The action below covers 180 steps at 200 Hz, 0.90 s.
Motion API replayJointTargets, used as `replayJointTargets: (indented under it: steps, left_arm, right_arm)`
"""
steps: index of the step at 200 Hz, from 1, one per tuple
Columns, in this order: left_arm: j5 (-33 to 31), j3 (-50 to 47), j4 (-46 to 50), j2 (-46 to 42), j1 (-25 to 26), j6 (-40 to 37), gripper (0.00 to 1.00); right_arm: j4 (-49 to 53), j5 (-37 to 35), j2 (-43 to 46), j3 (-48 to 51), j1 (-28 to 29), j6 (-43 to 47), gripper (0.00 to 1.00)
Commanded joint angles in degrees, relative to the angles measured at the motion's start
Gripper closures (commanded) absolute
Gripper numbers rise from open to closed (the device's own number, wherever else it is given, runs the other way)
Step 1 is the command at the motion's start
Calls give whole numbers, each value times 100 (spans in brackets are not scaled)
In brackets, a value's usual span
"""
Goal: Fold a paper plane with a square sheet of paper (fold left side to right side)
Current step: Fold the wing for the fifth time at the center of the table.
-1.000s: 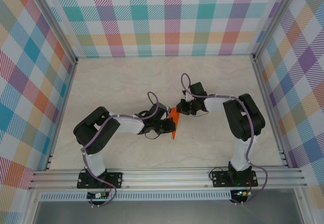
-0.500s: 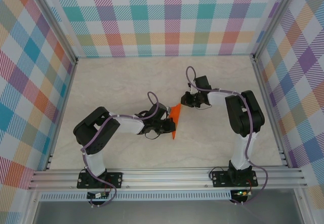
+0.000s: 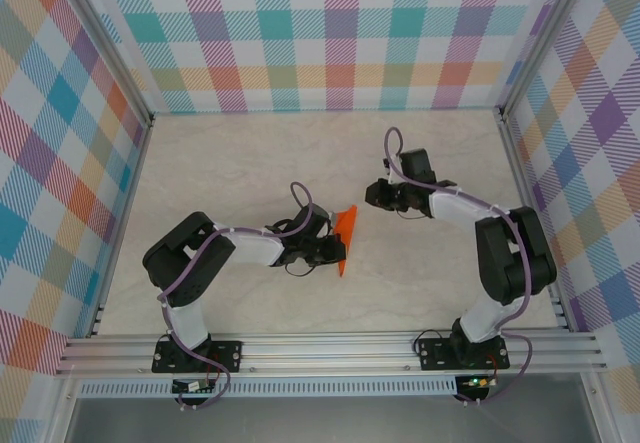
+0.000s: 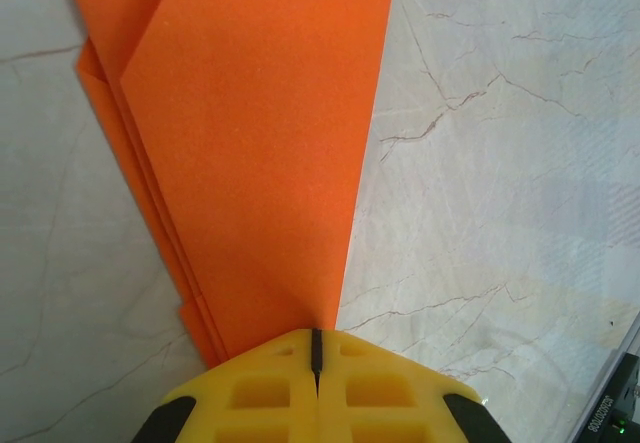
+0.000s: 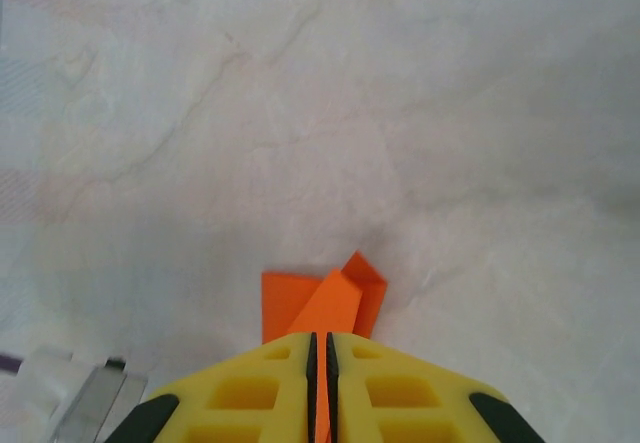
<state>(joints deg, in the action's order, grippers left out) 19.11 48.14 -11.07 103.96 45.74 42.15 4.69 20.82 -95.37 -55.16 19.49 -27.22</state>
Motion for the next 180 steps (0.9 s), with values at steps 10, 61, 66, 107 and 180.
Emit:
replayJointTargets:
  steps: [10, 61, 66, 107, 180]
  left_arm:
    - [-190, -193, 694, -12, 78, -85, 99]
    - [-206, -174, 704, -7, 77, -100, 99]
    - [-206, -174, 701, -14, 79, -100, 99]
    - [-190, -183, 698, -22, 82, -101, 99]
    - [-93, -61, 755, -379, 76, -212, 96]
  right_arm:
    - [-208, 400, 228, 437, 328, -465, 88]
    - [-281, 713, 33, 359, 629, -850, 91]
    - [-267, 713, -40, 304, 656, -842, 91]
    - [-353, 731, -679, -13, 732, -845, 94]
    - [149, 418, -1517, -338, 743, -708, 94]
